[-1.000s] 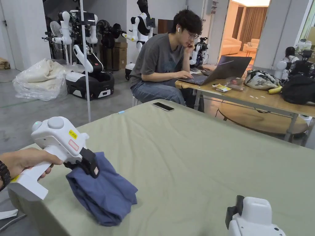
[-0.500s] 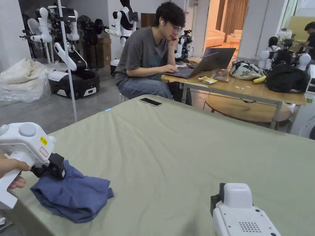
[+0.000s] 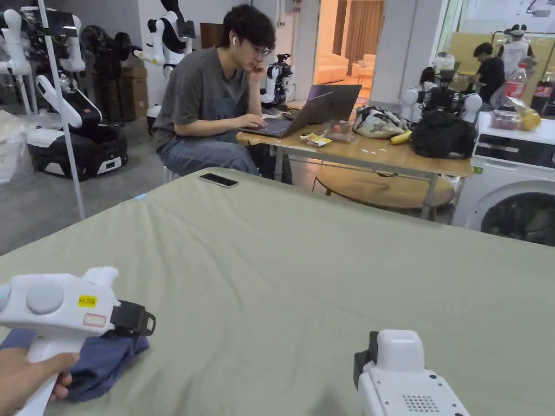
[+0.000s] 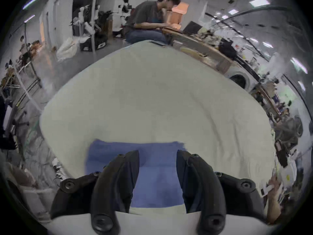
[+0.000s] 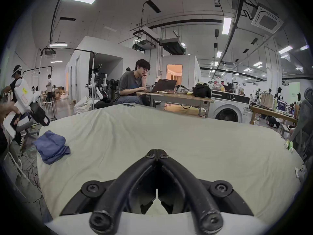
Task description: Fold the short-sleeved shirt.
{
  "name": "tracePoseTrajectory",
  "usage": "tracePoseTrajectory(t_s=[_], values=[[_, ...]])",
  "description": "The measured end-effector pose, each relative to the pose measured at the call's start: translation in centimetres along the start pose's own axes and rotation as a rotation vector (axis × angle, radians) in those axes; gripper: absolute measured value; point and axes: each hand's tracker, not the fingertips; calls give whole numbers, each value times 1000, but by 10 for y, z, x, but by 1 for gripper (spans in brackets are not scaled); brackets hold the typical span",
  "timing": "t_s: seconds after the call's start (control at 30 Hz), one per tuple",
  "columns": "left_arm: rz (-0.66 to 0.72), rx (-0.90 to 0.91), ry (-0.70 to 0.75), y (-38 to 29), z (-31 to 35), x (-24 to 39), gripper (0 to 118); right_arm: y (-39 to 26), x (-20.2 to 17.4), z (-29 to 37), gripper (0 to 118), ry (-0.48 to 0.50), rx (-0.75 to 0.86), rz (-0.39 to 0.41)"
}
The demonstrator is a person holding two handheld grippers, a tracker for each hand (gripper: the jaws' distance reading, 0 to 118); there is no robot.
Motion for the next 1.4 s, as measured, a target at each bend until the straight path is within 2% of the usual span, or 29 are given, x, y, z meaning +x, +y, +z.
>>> tracePoseTrajectory(t_s=[0.23, 0.47, 0.57, 0.67, 0.87, 0.9, 0.97, 1.03, 1.4], values=[[-100, 304, -57, -51, -38, 124, 43, -11, 62, 18, 0, -98, -40, -26], [-261, 435, -86, -70, -64, 236, 43, -9, 136, 44, 0, -225, -44, -79], [-277, 467, -90, -71, -66, 266, 42, -4, 160, 55, 0, -279, -14, -92], [-305, 535, -86, -73, -62, 293, 33, 0, 178, 63, 0, -307, 8, -119], [-318, 609, -64, -73, -55, 319, 15, 1, 187, 74, 0, -332, 51, -134], [-314, 592, -74, -73, -55, 317, 15, 0, 187, 74, 0, -336, 54, -131], [-312, 610, -54, -74, -55, 315, 3, -1, 188, 78, 0, -334, 63, -132], [-317, 604, -49, -75, -57, 312, 0, -2, 186, 80, 0, -343, 79, -138], [-309, 629, -42, -74, -47, 305, 0, -5, 180, 82, 0, -358, 111, -130]])
